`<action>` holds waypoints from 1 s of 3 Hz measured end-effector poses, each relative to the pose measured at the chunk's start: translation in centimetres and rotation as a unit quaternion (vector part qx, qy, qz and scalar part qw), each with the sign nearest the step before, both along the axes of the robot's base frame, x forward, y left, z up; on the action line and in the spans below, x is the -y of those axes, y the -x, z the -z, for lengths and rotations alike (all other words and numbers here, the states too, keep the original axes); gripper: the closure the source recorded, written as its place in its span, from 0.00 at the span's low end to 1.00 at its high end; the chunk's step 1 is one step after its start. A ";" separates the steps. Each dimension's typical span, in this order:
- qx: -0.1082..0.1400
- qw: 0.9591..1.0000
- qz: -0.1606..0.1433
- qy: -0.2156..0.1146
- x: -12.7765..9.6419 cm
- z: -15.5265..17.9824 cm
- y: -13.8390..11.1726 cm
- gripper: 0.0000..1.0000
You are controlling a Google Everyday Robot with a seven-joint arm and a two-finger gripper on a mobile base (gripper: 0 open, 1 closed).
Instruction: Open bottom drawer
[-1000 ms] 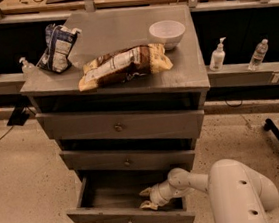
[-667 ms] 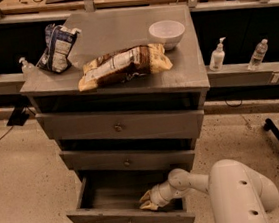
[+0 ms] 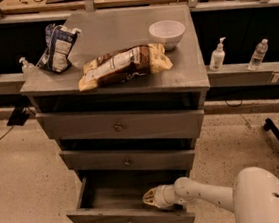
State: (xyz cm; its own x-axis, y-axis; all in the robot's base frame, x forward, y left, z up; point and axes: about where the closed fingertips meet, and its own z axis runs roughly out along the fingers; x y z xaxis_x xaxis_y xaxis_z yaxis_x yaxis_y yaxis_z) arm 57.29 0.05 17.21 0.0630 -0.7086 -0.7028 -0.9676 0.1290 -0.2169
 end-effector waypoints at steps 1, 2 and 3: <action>0.034 0.999 0.014 0.012 0.8 -0.1 -0.9 0.92; 0.001 1.000 0.019 0.019 0.8 2.4 -1.3 1.00; -0.045 0.999 0.000 0.016 -0.3 3.9 -2.0 1.00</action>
Offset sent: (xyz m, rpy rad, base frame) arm 0.0311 -0.0056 -0.0556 -0.0606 0.1305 -0.0063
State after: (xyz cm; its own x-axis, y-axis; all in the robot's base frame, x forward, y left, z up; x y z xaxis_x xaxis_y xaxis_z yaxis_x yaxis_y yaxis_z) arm 59.26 0.36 13.31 0.0009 -0.7303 -0.6831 -0.9835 0.1230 -0.1327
